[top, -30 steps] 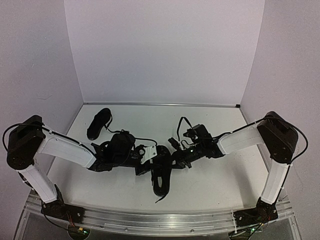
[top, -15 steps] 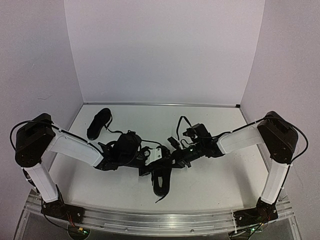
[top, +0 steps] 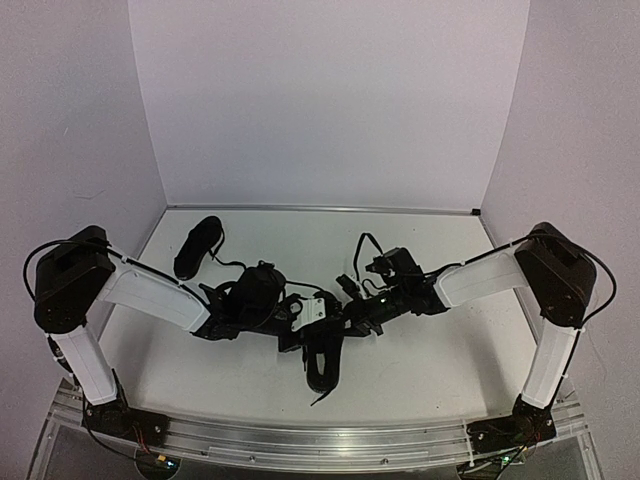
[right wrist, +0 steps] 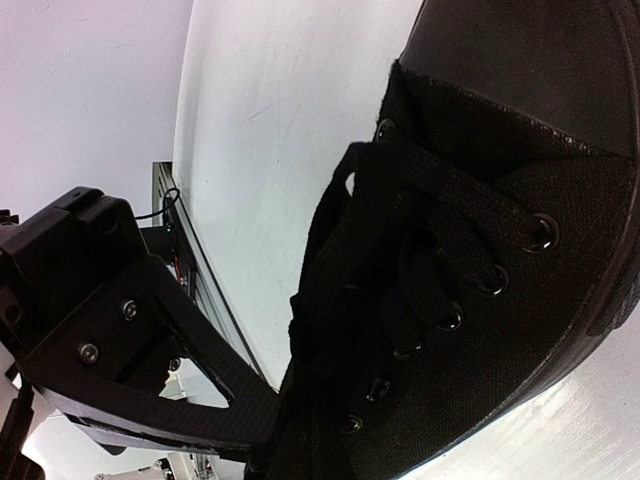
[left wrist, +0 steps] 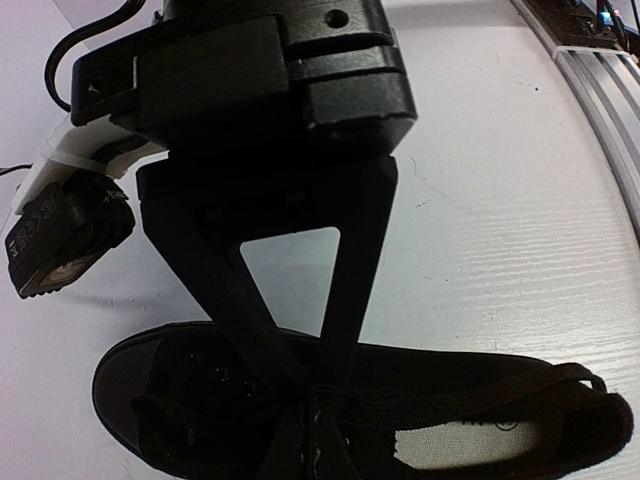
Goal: Tie the shoes
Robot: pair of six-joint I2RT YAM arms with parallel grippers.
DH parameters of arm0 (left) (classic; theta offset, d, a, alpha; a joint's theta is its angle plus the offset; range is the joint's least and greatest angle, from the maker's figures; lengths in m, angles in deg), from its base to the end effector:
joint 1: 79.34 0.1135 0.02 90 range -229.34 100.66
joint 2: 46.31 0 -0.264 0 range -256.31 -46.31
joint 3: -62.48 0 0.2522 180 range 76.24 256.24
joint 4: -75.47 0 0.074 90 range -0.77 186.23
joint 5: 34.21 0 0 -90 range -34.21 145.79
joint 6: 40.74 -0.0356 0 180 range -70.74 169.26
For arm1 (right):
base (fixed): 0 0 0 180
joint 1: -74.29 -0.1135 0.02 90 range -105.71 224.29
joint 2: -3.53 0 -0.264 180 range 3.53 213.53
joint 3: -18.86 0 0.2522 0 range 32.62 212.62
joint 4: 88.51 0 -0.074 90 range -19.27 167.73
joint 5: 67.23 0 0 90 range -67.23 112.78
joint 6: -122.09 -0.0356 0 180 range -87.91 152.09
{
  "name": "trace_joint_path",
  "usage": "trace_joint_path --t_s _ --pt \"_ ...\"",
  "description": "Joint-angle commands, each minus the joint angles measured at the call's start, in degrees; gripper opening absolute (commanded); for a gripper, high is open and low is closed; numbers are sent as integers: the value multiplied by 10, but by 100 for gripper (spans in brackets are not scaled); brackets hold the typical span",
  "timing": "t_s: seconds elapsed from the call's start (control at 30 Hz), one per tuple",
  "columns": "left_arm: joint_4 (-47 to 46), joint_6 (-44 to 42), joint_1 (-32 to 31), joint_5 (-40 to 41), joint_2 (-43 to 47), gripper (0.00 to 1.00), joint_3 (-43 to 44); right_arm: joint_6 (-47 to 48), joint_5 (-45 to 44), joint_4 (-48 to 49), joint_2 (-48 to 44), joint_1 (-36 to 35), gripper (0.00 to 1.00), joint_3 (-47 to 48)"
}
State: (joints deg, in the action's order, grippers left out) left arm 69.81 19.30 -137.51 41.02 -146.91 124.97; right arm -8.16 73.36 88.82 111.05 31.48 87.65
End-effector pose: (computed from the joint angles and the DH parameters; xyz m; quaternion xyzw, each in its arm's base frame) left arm 0.1814 -0.3094 0.1592 0.6490 0.5816 -0.2256 0.4355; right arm 0.2518 0.2707 0.1436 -0.1942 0.8199 0.5382 0.0203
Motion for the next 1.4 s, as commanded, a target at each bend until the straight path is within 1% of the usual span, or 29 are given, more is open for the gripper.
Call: trace_joint_path --t_s 0.0,0.33,0.67,0.97,1.37 --pt "2 9 -1 9 20 0 -9 12 5 4 -20 -5 0 17" --pt "-4 22 -1 27 47 0 -47 22 -3 -18 -33 -2 0 19" --pt "-4 24 -1 28 37 0 -43 36 -8 -40 -51 3 0 18" --pt "1 23 -1 26 31 0 -35 40 -9 -49 -47 3 0 24" --pt "8 23 -1 28 33 0 -36 49 -19 -63 -66 11 0 10"
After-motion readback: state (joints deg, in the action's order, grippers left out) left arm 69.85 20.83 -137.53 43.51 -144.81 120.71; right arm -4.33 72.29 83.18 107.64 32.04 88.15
